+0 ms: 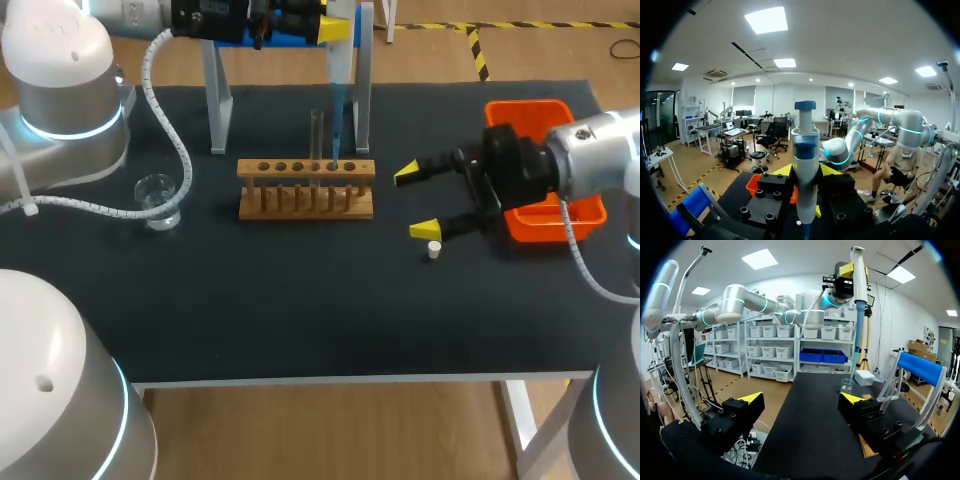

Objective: Invert the test tube, pick up the pipette, mount the tip to pipette, aspirate from beaker and dispense into the tube, eject the tip, return the pipette, and cap with the stopper.

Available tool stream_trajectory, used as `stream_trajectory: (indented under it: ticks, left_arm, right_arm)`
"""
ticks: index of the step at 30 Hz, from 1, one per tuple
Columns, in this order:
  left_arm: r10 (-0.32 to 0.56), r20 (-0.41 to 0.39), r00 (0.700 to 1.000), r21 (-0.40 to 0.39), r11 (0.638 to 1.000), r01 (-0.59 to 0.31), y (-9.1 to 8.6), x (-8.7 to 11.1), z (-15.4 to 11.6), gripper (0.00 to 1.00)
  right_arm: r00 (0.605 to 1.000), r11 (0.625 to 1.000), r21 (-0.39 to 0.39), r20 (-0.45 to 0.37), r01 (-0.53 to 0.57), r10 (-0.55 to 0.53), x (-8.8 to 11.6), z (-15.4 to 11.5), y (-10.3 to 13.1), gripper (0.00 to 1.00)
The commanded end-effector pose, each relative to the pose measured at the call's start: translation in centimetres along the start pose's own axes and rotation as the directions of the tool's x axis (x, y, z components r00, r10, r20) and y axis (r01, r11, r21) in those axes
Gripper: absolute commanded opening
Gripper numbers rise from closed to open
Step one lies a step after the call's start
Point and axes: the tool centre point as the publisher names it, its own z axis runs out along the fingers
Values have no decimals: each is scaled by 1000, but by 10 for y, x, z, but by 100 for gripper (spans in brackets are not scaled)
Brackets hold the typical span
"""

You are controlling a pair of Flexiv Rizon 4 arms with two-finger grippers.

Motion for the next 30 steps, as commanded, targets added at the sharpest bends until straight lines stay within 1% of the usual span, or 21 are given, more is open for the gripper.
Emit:
stream_trajectory:
  ticks: [1,10,11,13,17,21,30]
  left_arm:
    - [1,1,1000,2,1000,-1,0,0,0,0]
    - [1,1,1000,2,1000,-1,0,0,0,0]
    - [5,6,1000,1,1000,-5,1,0,-4,0]
    - [13,23,1000,-3,1000,-13,2,-1,-14,0]
    - [21,62,998,-37,999,-19,8,-2,-35,0]
    - [30,122,992,-45,999,-25,16,-5,-65,0]
    - [27,283,959,-34,999,-19,36,-12,-138,0]
  right_arm:
    - [1000,1000,1,-1,0,0,1,-2,1,100]
    - [1000,1000,1,-1,0,0,1,-2,1,100]
    - [1000,1000,1,-1,0,0,1,-2,1,100]
    - [1000,1000,1,-1,0,0,1,-2,1,100]
    - [1000,1000,1,-1,0,0,1,-2,1,100]
    - [1000,1000,1,-1,0,0,1,-2,1,100]
    - [1000,1000,1,-1,0,0,1,-2,1,100]
